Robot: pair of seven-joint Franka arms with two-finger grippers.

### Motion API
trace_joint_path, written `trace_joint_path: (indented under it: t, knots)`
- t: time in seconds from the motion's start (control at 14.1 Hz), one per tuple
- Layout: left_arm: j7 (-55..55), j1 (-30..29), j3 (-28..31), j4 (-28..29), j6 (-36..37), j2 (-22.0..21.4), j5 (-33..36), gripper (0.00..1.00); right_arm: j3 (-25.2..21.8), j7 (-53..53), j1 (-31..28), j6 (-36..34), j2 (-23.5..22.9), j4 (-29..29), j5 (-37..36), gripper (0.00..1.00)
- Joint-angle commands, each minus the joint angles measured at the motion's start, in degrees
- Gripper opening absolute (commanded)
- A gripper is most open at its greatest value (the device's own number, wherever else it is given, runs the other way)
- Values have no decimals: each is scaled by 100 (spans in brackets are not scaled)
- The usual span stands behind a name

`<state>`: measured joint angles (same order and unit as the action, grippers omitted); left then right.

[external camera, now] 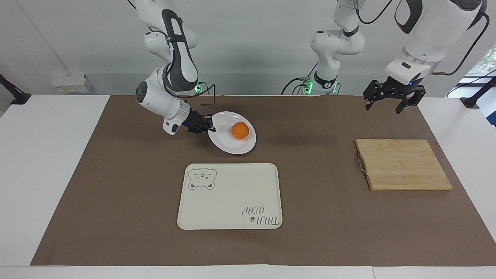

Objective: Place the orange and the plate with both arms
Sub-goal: 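Slide the plate with the right gripper onto the bear tray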

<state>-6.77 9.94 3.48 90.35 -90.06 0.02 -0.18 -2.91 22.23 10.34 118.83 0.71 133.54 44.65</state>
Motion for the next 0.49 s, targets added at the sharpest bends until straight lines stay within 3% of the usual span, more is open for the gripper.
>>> trace_joint_path:
  t: [0.0,0.42]
  knots:
    - [53,-45,-32,80,14,-99,105,100,10,448,-251,-342,-185,-345,535,0]
    - [53,-45,-32,80,6,-99,105,100,10,449,-419,-642,-642,-1162,1265,0]
